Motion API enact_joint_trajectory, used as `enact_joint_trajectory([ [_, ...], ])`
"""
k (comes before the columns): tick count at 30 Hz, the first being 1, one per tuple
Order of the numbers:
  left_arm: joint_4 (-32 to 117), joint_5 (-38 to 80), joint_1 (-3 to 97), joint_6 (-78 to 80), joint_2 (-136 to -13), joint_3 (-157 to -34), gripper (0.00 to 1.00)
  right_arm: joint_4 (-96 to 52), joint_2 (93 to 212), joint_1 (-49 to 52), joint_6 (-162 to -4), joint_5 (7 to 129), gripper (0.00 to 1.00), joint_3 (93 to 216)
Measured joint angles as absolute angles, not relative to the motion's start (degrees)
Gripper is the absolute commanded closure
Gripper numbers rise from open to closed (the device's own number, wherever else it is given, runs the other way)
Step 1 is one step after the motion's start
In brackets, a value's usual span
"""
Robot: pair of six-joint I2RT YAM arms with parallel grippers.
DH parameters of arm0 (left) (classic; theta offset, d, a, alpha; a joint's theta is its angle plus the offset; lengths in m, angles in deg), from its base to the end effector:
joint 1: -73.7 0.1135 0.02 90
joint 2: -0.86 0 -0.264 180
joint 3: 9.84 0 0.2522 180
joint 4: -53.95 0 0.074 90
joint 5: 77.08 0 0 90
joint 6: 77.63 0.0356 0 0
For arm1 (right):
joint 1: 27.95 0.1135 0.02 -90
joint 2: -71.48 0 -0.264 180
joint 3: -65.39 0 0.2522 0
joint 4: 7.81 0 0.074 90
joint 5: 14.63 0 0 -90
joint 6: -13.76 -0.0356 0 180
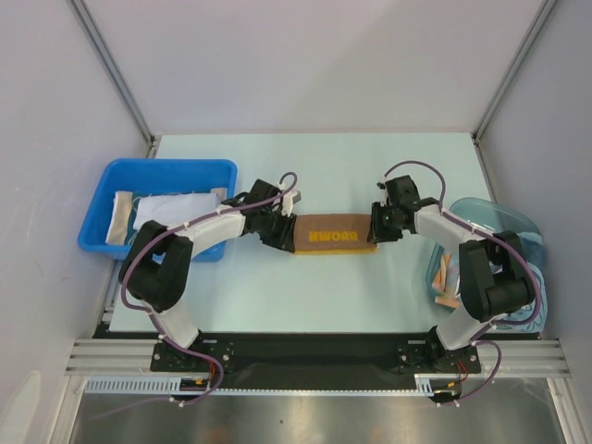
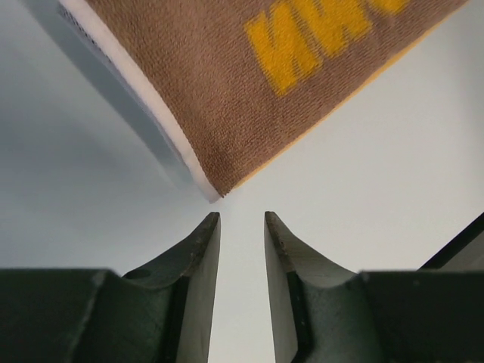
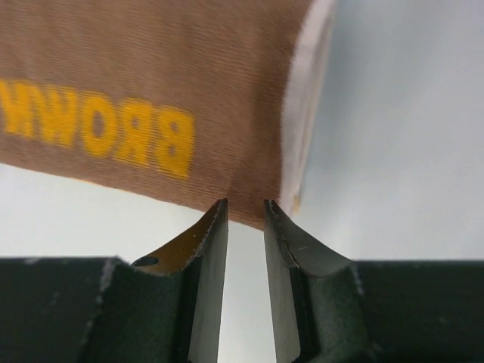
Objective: Fold and stack the towels
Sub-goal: Fold the towel
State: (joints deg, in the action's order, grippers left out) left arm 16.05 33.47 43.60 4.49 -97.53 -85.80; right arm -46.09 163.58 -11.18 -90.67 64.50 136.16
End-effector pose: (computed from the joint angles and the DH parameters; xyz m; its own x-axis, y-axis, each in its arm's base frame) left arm 0.2920 -0.1837 0.1852 -0.8296 0.3325 -0.4485 0.5110 0.7759 -0.3700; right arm 0.3042 0.0987 0.1916 -0.8932 -0.0136 -0.4494 -0.1571 0.9460 0.2836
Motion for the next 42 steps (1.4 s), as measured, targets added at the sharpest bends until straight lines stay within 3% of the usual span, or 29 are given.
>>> enact_joint_trajectory([
  [20, 19.8, 30.7, 43.6, -5.4, -97.8, -83.3, 0.53, -47.2, 164.6, -11.0, -91.9, 68.2, 0.7, 134.7],
  [29, 21.7, 31.1, 43.6, -8.6, -99.3, -84.0, 0.75, -45.4, 163.6, -8.5, -94.7, 60.5, 0.78, 139.3],
  [33, 21.8, 31.1, 43.6, -9.2, -100.0, -84.0, 0.75, -39.8, 165.6, -8.0, -95.5, 51.8, 0.79, 139.3],
  [36, 21.7, 31.1, 43.6, -9.8, -100.2, -83.9, 0.61, -35.2, 169.6, -8.1, -95.2, 46.5, 0.8, 138.3],
  [42, 17.7, 30.0, 44.0, -10.3, -100.1, -85.0, 0.55, -33.8, 174.5, -10.4, -92.8, 40.5, 0.78, 134.7],
])
